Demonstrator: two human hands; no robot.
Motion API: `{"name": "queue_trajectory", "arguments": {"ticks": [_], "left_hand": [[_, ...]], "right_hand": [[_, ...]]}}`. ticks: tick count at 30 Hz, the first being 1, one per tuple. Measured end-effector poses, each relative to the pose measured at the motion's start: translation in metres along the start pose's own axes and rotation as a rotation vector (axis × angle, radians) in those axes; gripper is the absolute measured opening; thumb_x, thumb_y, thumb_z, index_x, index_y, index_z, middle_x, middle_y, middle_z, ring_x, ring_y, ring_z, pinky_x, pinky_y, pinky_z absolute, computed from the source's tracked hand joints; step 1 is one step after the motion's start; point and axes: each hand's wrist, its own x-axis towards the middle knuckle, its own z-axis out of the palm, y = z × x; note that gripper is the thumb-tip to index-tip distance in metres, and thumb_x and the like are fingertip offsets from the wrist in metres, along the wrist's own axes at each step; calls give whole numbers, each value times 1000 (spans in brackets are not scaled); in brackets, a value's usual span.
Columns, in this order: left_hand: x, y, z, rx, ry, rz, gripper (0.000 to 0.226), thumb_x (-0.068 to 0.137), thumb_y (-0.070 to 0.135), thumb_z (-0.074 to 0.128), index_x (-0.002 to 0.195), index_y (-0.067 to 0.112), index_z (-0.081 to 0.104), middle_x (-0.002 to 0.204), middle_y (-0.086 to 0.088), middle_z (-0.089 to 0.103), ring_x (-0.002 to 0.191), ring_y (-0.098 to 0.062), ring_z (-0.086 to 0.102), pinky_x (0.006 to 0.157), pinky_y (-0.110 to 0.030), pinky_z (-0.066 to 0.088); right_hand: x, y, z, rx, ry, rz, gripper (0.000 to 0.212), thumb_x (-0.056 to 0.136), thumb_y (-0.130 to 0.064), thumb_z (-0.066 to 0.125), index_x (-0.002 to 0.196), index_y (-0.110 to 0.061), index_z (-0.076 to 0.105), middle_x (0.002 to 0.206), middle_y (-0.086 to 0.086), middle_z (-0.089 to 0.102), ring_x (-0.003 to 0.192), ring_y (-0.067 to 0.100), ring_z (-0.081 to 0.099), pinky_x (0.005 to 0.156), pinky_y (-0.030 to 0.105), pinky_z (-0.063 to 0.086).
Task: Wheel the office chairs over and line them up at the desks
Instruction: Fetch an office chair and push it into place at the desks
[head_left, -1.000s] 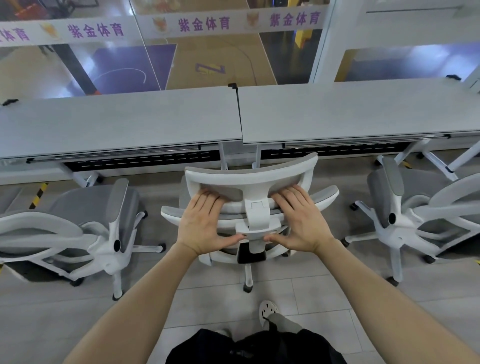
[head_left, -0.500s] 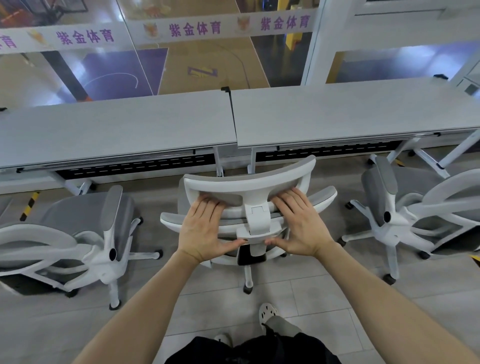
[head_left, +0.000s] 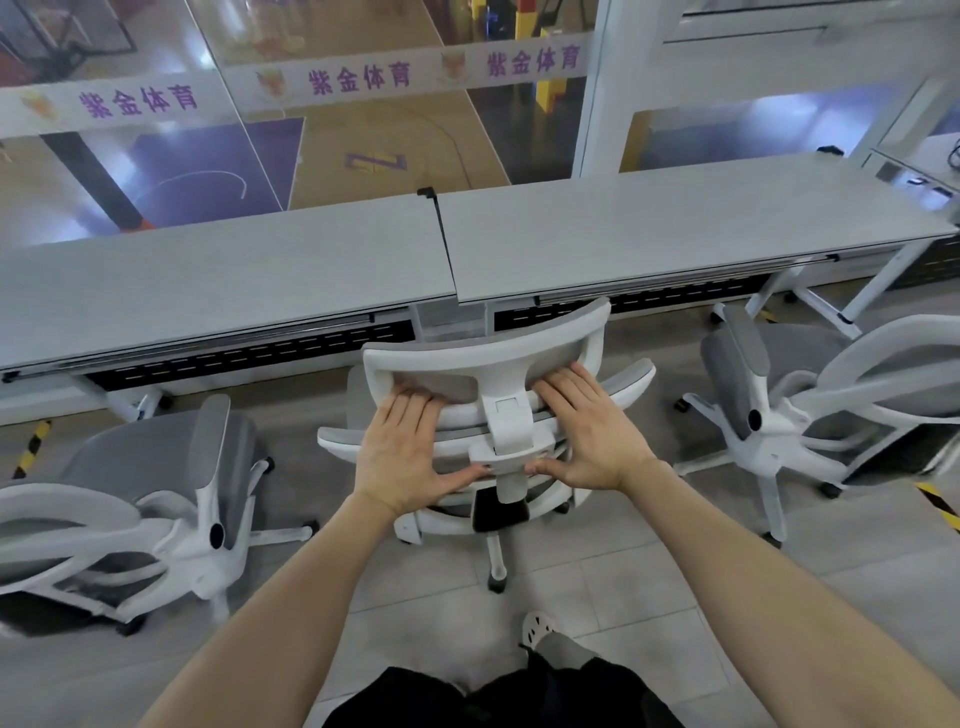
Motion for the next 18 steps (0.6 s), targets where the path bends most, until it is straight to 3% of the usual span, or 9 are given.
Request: {"name": "queue_trajectory", "arguments": {"ticks": [12,18], "left_hand": [[6,2,4,-1,-36,-4,105,84,100,47,139,12,60,132,-7,59,128,-33,55,132,-50,30],[5,1,-3,-11,-89,8,104,87,99,46,143,13,58,136,-6,58,132,-32,53,133,-49,27]], "right_hand": [[2,7,6,8,-13,11,113,83,-87,70,159,-6,46,159,10,48,156,34,39,138,52,18],[0,3,2,-30,-51,36,116,85,-90,63,164,-8,41,166,9,43,161,32,33,140,50,13]]}}
